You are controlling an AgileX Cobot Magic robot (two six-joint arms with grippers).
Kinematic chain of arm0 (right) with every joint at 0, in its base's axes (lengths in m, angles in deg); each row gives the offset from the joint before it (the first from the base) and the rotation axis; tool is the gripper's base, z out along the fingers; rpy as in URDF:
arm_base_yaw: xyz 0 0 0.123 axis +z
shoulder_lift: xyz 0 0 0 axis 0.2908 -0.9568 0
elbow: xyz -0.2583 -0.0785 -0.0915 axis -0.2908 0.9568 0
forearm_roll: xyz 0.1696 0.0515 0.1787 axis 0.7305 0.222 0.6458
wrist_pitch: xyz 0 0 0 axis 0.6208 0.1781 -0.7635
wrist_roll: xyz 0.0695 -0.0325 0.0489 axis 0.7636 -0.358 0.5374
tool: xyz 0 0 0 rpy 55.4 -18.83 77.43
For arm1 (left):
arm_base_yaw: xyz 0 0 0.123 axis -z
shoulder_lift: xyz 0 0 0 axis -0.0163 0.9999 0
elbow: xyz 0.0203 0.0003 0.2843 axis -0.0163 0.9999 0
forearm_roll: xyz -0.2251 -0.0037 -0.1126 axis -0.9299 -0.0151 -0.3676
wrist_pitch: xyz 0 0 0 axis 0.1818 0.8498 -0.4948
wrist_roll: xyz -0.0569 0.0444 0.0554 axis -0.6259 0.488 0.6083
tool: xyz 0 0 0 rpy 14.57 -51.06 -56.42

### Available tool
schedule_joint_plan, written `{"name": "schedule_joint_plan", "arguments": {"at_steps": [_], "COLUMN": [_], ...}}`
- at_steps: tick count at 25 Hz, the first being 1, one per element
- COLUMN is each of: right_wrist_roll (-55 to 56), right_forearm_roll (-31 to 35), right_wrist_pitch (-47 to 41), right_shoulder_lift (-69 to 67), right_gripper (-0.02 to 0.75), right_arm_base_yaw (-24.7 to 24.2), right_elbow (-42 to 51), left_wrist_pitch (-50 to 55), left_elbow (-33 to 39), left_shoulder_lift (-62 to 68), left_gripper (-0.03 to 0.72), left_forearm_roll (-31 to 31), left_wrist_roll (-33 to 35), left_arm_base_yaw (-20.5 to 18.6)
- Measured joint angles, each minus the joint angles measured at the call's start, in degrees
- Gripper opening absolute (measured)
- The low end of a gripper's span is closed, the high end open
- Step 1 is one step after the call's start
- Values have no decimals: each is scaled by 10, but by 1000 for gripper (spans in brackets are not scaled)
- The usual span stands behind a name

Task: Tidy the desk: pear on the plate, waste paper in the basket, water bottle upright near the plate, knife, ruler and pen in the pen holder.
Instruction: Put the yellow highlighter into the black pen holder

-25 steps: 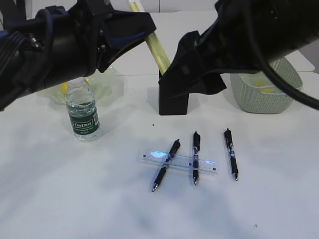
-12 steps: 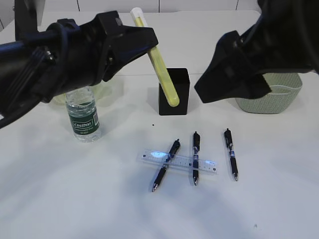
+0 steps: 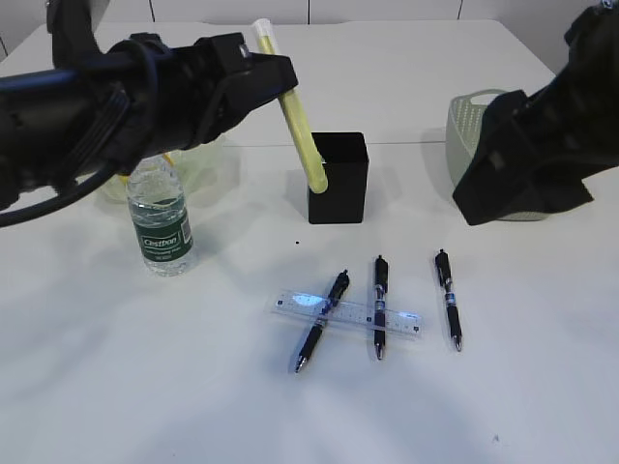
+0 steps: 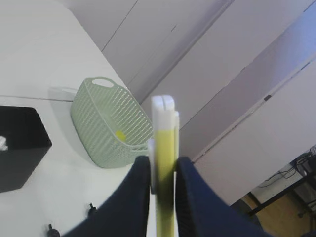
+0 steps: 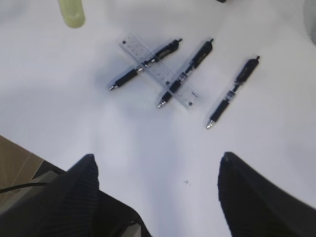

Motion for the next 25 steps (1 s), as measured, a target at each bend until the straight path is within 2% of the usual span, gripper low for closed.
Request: {"name": "schedule_joint_plan", "arguments": {"at_steps": [7, 16, 19, 25], "right_wrist_roll": [15, 16, 16, 13], "right_forearm_roll": [-19, -71, -69, -62], "right_wrist_pitch": [-34, -35, 3, 57], "right_shoulder_lift": [0, -6, -16, -22], "right_gripper": [555, 556, 556, 556], "right_arm_base_yaw": [0, -11, -46, -157], "right_elbow": [0, 2, 16, 45], "left_wrist_pitch": [50, 82, 83, 83], "left_elbow": [-90, -175, -176, -181], "left_shoulder_lift": [67, 130, 142, 160], "left_gripper": [78, 78, 78, 78], "left_forearm_roll": [60, 68, 68, 67], "left_wrist_roll": [14, 43, 43, 44], "left_arm_base_yaw": [0, -1, -4, -21]}}
